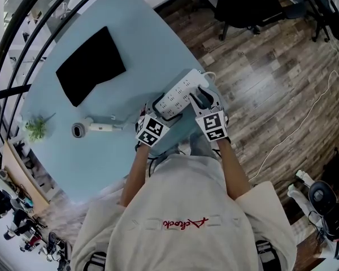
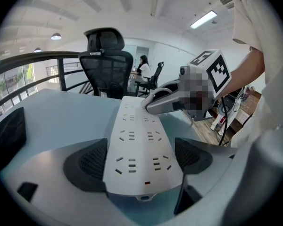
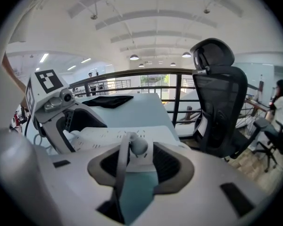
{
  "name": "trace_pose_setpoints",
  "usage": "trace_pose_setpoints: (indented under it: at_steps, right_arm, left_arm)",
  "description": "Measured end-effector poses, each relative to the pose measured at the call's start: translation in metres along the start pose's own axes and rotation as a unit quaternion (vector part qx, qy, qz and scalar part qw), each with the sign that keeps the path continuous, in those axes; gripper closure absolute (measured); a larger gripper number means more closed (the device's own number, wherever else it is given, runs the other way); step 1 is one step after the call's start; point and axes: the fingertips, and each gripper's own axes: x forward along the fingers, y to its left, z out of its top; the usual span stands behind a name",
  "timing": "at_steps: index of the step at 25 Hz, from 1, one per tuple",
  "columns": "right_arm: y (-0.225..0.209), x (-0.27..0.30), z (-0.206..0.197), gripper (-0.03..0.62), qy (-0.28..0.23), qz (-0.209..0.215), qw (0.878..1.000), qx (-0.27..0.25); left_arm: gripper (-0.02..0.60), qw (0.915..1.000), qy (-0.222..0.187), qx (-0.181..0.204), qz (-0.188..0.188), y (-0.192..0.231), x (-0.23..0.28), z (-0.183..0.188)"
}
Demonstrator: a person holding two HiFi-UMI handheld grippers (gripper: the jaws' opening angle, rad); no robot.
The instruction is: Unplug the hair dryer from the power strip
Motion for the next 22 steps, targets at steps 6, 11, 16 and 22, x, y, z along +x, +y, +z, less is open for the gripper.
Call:
trace_pose_setpoints:
  at_steps: [6,11,16,22]
  right_arm:
    - [0.0049,0.0009,0.0006,0.462,-0.001,-0.005,1.0,0.008]
    - [0.0049,0.0002,0.0022,0.467,0.001,0.001,1.0,0.014]
    - [0.004,0.0002,0.0012,0.47,0.004,0.001,1.0,0.026]
    - [0.0057,-0.0012,0.0048,0.471,0.005,-0.003,0.999,0.035]
  left_arm:
    - [0.158,1.0,-0.002,0.0,-0.003,-0.0003,-0.001,-0.0001]
    - [0.158,1.0,-0.003,-0.001,-0.005,-0.001,-0.002,0.0011]
    - [0.158,1.0,0.0,-0.001,-0.003,-0.0008,-0.001,-0.0002]
    - [0.158,1.0,0.005,-0.007,-0.004,0.0008,-0.0018,-0.0015]
